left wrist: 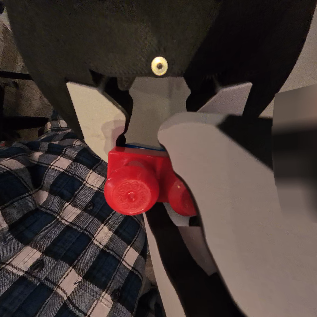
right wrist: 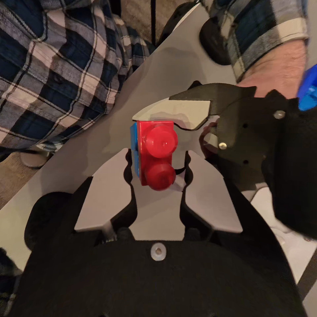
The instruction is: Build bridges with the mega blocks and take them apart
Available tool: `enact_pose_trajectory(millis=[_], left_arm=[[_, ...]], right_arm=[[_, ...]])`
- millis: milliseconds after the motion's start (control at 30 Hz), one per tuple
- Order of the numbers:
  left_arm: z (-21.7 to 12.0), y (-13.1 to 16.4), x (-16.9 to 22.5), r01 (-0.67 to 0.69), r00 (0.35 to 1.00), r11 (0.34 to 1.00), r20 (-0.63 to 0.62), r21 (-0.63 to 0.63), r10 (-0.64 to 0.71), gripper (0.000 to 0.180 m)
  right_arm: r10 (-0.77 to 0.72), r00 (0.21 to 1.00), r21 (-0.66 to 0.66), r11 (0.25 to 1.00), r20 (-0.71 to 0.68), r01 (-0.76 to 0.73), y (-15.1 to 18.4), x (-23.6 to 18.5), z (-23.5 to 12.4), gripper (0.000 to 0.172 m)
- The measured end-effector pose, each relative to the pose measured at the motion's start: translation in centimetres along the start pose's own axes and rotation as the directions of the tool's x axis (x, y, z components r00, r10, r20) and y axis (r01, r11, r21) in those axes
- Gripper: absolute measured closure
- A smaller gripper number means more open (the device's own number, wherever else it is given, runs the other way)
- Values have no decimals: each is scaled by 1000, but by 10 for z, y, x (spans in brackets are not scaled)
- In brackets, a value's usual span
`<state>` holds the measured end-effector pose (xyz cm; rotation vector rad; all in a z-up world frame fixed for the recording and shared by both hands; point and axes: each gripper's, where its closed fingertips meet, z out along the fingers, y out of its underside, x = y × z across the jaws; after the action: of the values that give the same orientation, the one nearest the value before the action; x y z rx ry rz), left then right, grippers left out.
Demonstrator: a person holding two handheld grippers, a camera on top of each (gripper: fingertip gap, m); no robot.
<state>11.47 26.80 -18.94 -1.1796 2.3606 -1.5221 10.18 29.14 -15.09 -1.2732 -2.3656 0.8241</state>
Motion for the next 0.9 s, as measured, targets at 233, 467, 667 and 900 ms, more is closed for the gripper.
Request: enact_pose_trajectory(millis=[233, 467, 667, 900], left_arm=[[-11, -7, -3, 18, 1000, 997, 19, 78, -19, 103], [-24, -20, -11, 55, 998, 983, 13, 173, -58, 103], [-21, -27, -11, 58, 998, 986, -1, 154, -59, 103], [-24, -29, -13, 65, 998, 985, -12, 160, -64, 103]], right_arm=[[-86, 880, 48, 991, -467, 122, -16, 12, -41, 67], [-287, 644, -209, 958, -709, 197, -11, 14, -15, 36], [-386, 575, -330, 921, -721, 204, -11, 25, -10, 48], [-384, 564, -327, 923, -731, 205, -12, 26, -17, 61]])
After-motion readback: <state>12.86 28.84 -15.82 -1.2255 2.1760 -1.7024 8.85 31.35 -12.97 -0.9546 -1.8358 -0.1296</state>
